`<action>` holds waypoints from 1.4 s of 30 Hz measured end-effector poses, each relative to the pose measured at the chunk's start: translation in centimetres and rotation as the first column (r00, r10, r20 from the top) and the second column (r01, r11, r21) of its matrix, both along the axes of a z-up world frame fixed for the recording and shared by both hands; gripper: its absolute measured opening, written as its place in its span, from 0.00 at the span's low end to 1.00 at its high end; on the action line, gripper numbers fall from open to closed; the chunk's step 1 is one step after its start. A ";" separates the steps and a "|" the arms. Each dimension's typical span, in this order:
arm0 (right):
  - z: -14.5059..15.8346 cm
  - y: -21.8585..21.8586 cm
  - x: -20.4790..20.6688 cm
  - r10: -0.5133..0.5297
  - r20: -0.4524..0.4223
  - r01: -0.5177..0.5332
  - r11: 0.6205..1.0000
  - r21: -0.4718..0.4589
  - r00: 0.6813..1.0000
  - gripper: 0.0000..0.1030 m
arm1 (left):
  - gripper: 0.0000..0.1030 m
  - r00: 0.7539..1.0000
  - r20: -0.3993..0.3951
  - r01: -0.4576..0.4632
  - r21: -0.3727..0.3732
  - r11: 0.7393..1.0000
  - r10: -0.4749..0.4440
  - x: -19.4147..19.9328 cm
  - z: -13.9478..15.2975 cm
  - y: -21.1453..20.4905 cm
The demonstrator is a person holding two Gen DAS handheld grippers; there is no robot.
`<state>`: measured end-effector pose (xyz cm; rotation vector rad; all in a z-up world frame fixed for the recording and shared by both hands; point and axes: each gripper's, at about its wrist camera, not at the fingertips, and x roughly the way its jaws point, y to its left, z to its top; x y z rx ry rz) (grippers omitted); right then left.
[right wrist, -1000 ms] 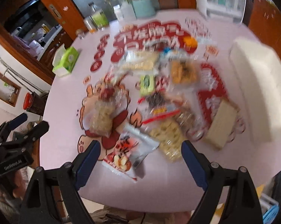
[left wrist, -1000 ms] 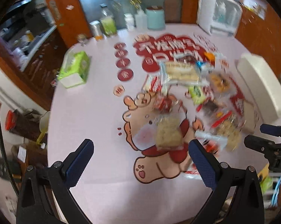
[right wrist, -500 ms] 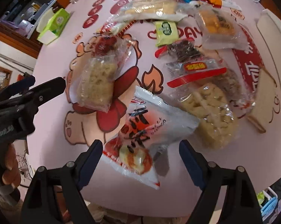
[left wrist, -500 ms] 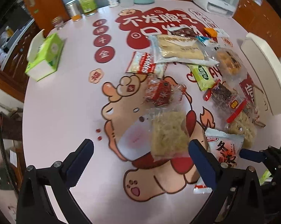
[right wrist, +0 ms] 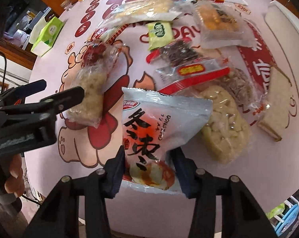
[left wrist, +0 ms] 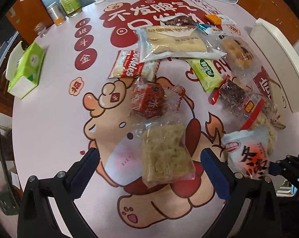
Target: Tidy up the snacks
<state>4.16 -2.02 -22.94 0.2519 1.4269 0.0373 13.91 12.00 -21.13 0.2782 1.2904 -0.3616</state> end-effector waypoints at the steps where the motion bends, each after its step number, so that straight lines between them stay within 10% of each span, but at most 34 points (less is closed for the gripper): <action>1: 0.3 -0.2 -0.2 0.005 0.009 -0.005 1.000 -0.004 1.000 0.44 | 0.98 1.000 -0.008 0.001 0.004 1.000 -0.001 0.1 -0.3 -0.2; 4: 1.5 -0.3 -0.4 0.017 0.049 -0.016 0.999 -0.028 0.999 0.43 | 0.96 0.999 -0.033 -0.003 0.019 1.000 0.004 0.3 -1.3 -0.7; 9: 2.7 -0.2 -0.4 0.025 0.083 -0.023 0.999 -0.035 0.996 0.43 | 0.57 0.991 -0.133 -0.018 -0.004 1.000 0.018 0.2 -3.3 -0.7; 16: 4.9 -0.3 -1.0 0.038 0.132 -0.031 0.998 -0.052 0.990 0.42 | 0.54 0.992 -0.112 -0.058 -0.043 0.997 0.053 -1.8 -2.2 0.2; 27: 11.1 -5.2 -2.6 -0.014 0.266 0.031 0.998 -0.061 0.964 0.42 | 0.54 0.984 0.180 0.046 -0.204 0.978 -0.009 -6.6 9.5 -3.4; 42: 16.9 -27.3 -5.4 -0.108 0.423 0.163 0.982 -0.097 0.900 0.43 | 0.55 0.976 0.208 0.127 -0.332 0.935 -0.058 -7.7 17.8 -25.8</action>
